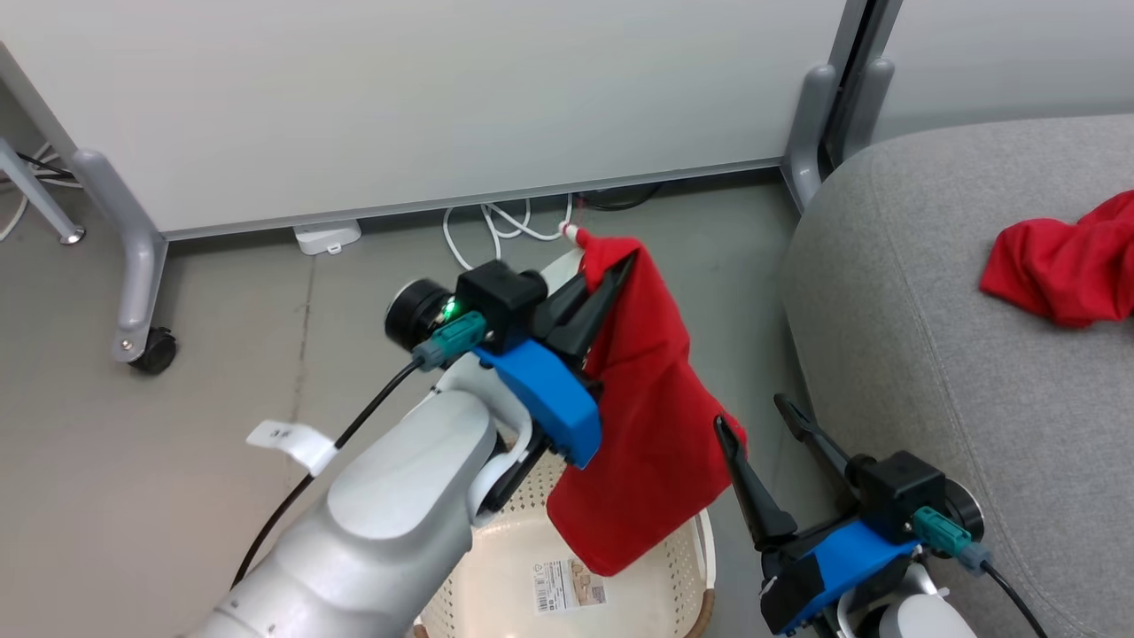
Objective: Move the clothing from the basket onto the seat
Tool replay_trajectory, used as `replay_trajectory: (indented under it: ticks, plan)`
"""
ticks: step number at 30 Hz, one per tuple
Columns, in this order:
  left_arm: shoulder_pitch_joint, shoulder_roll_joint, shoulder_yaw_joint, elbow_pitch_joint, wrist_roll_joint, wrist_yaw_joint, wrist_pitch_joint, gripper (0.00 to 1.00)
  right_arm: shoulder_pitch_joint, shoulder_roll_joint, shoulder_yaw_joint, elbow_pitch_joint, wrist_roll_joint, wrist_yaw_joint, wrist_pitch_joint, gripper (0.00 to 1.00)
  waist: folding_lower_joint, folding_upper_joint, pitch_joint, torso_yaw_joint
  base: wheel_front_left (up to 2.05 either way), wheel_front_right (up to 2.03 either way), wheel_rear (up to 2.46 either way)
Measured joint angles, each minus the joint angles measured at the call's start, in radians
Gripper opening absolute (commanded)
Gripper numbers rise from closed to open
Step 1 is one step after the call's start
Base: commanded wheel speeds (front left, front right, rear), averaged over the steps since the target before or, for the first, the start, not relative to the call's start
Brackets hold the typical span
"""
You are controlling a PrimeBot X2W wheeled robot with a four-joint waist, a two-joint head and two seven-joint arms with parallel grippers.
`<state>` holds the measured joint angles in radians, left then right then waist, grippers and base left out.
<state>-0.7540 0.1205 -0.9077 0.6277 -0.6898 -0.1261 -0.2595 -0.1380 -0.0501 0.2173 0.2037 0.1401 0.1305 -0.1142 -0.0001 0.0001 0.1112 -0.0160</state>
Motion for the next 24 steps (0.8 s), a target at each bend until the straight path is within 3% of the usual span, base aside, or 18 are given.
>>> replay_trajectory:
  ticks: [11,24]
  plan:
    - [-0.138,-0.024,-0.117,-0.021,-0.075,-0.004,0.028,0.00,0.017,0.000,0.002,-0.004,0.002,0.000,0.012,1.00,0.0000,0.0000,-0.028,0.008,0.00,0.00,0.00]
    - [-0.191,-0.043,-0.203,0.000,-0.155,-0.004,0.029,0.00,0.029,0.000,-0.004,-0.012,0.002,0.000,0.019,1.00,0.0001,0.0000,-0.043,0.005,0.00,0.00,0.00]
